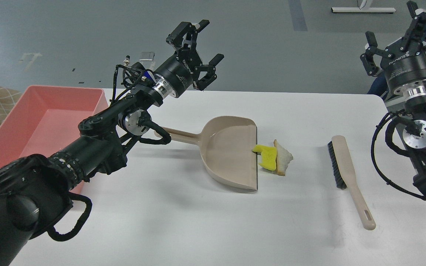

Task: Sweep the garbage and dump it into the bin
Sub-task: 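Raise both arms and swing the left gripper over the pink bin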

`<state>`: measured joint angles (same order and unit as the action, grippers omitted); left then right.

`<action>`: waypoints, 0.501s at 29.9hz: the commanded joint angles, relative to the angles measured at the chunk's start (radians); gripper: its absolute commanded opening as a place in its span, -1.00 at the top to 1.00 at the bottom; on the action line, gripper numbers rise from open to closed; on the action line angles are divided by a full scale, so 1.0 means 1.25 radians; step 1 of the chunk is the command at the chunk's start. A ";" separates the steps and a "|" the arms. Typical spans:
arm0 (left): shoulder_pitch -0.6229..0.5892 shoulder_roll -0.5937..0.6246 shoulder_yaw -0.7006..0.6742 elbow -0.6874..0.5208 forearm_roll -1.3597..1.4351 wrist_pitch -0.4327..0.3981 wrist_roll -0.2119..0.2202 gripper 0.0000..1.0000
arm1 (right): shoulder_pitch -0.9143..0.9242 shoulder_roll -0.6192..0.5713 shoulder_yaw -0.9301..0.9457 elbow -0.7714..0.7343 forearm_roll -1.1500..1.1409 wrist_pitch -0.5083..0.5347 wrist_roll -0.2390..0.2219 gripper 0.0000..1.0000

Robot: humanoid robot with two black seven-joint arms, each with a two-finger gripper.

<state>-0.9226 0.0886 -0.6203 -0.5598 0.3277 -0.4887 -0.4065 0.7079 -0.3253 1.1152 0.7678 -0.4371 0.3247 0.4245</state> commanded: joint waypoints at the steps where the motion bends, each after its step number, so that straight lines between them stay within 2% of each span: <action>1: 0.004 -0.003 0.000 -0.002 -0.001 0.000 -0.001 -0.96 | -0.001 0.005 -0.001 0.001 0.000 0.000 0.000 -1.00; 15: -0.034 0.027 0.007 0.001 0.005 0.000 0.004 -0.96 | 0.020 -0.001 -0.007 -0.001 -0.001 -0.003 -0.005 -1.00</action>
<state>-0.9435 0.1059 -0.6118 -0.5629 0.3357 -0.4887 -0.4066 0.7297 -0.3249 1.1103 0.7666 -0.4371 0.3200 0.4195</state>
